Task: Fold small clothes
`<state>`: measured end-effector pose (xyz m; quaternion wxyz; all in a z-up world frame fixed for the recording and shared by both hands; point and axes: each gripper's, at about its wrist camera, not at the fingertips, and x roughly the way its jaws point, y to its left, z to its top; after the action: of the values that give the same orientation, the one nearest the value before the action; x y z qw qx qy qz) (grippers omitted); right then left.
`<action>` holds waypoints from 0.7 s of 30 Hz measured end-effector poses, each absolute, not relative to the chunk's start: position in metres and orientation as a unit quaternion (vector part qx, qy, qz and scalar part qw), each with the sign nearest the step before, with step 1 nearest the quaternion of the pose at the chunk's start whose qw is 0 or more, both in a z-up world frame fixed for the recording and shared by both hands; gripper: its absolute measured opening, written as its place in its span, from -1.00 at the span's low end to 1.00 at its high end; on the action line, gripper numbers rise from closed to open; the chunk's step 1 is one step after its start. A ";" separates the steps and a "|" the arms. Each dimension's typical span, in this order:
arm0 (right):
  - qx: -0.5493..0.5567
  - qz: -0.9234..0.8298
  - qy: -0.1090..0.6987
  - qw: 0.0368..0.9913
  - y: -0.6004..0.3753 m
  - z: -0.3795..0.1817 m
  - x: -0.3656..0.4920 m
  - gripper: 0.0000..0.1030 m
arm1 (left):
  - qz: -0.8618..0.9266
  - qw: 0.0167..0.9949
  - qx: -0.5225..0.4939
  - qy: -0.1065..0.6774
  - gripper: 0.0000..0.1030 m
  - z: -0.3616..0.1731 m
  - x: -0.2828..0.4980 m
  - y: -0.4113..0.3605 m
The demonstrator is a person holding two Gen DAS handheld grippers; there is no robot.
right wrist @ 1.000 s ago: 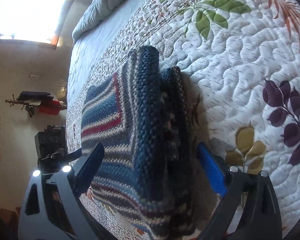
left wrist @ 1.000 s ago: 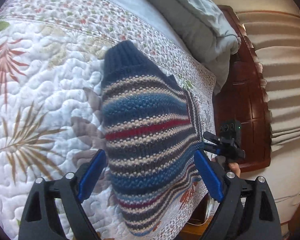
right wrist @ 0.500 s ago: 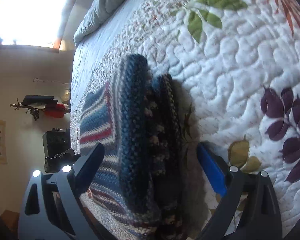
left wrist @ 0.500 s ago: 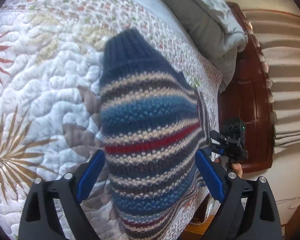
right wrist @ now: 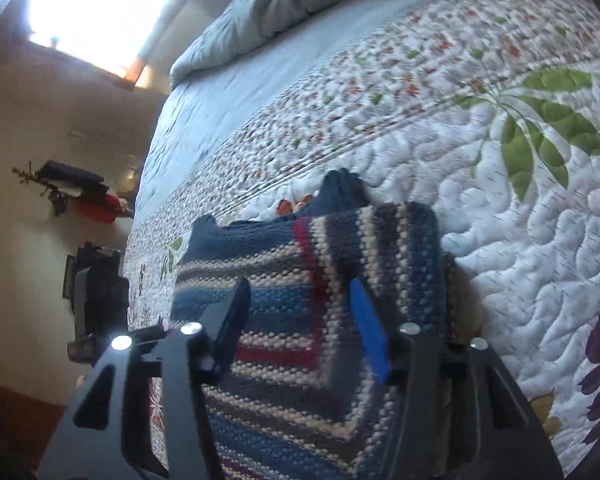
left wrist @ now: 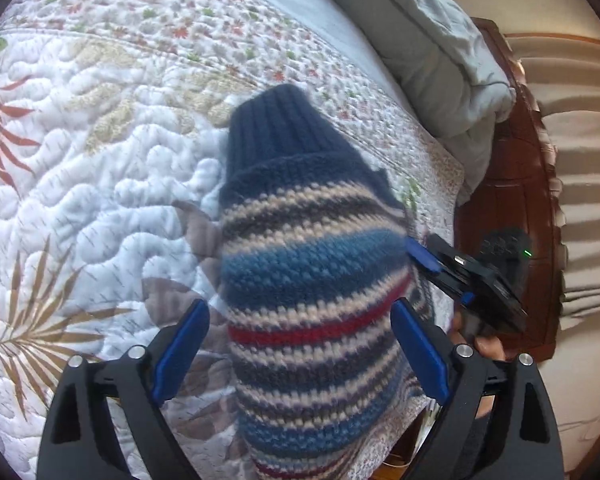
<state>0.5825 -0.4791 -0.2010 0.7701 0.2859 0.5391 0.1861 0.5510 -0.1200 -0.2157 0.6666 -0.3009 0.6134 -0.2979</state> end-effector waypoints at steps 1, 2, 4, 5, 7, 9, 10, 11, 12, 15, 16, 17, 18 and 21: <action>0.292 0.190 0.531 0.772 -0.486 -0.195 0.579 0.03 | -0.305 0.666 -0.302 0.611 0.79 -0.213 0.548 -0.119; 0.291 0.193 0.522 0.778 -0.494 -0.187 0.574 0.35 | -0.317 0.663 -0.300 0.608 0.79 -0.208 0.545 -0.120; 0.291 0.189 0.520 0.781 -0.511 -0.178 0.561 0.73 | -0.335 0.659 -0.290 0.607 0.79 -0.204 0.540 -0.122; 0.290 0.186 0.527 0.777 -0.520 -0.177 0.554 0.80 | -0.340 0.658 -0.284 0.609 0.79 -0.203 0.539 -0.123; 0.297 0.188 0.555 0.754 -0.534 -0.185 0.536 0.80 | -0.345 0.654 -0.272 0.616 0.80 -0.204 0.537 -0.125; 0.328 0.196 0.581 0.718 -0.550 -0.204 0.524 0.80 | -0.342 0.653 -0.269 0.620 0.80 -0.208 0.536 -0.123; 0.347 0.213 0.587 0.700 -0.553 -0.212 0.517 0.80 | -0.342 0.647 -0.274 0.624 0.80 -0.211 0.536 -0.122; 0.358 0.225 0.588 0.689 -0.552 -0.214 0.511 0.80 | -0.344 0.643 -0.280 0.625 0.80 -0.213 0.536 -0.121; 0.370 0.238 0.588 0.678 -0.552 -0.219 0.507 0.80 | -0.346 0.639 -0.284 0.626 0.80 -0.216 0.535 -0.121; 0.376 0.253 0.596 0.663 -0.545 -0.232 0.504 0.84 | -0.344 0.636 -0.284 0.630 0.81 -0.224 0.536 -0.125; 0.377 0.259 0.597 0.659 -0.539 -0.235 0.505 0.87 | -0.341 0.633 -0.287 0.632 0.81 -0.228 0.535 -0.126; 0.374 0.265 0.597 0.658 -0.534 -0.234 0.505 0.92 | -0.339 0.630 -0.294 0.634 0.81 -0.231 0.537 -0.127; 0.372 0.275 0.598 0.655 -0.530 -0.232 0.505 0.92 | -0.340 0.624 -0.300 0.637 0.81 -0.236 0.538 -0.129; 0.363 0.289 0.602 0.650 -0.516 -0.232 0.509 0.92 | -0.344 0.623 -0.298 0.636 0.79 -0.241 0.537 -0.133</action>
<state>0.5090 -0.5163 -0.2316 0.6500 0.3627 0.6023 0.2886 0.5369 -0.1329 -0.2411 0.6233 -0.2980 0.6357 -0.3443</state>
